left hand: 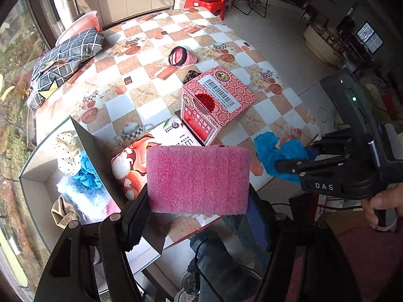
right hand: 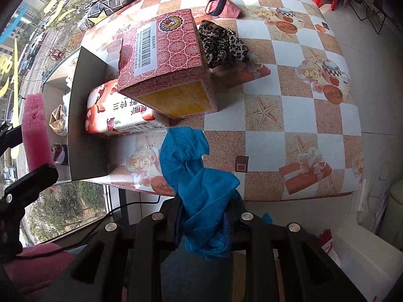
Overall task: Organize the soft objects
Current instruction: 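Lift and carry the pink sponge and blue cloth with both tools toward the box, then move both tools over the white box, holding the sponge and cloth above it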
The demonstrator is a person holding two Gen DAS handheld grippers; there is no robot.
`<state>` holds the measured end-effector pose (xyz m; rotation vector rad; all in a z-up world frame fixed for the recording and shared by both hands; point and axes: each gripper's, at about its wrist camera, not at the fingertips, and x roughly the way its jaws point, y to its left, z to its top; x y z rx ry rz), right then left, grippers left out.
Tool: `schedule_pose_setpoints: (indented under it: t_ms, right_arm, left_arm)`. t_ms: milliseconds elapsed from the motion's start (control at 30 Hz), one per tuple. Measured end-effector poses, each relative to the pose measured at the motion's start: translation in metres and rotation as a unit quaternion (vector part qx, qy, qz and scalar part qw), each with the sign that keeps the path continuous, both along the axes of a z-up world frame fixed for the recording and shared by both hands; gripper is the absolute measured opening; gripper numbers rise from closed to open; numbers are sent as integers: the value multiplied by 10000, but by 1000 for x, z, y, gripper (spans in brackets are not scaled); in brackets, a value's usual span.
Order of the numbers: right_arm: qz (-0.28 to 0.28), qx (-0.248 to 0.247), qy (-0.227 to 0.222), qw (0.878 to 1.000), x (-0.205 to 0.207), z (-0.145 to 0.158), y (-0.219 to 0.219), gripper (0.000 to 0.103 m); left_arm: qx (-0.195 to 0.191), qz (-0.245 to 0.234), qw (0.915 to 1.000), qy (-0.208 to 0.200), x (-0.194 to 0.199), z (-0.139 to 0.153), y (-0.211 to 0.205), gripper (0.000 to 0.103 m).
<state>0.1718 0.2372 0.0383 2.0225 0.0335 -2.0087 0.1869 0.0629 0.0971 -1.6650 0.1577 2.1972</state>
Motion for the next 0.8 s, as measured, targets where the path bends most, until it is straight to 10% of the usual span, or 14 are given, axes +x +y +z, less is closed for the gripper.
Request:
schedule_pose_setpoints:
  t_ms: [800]
  right_arm:
    - [2248, -57, 217, 9741, -15, 15, -137, 25]
  left_arm:
    - [-99, 2054, 9786, -5, 27, -7, -105, 73]
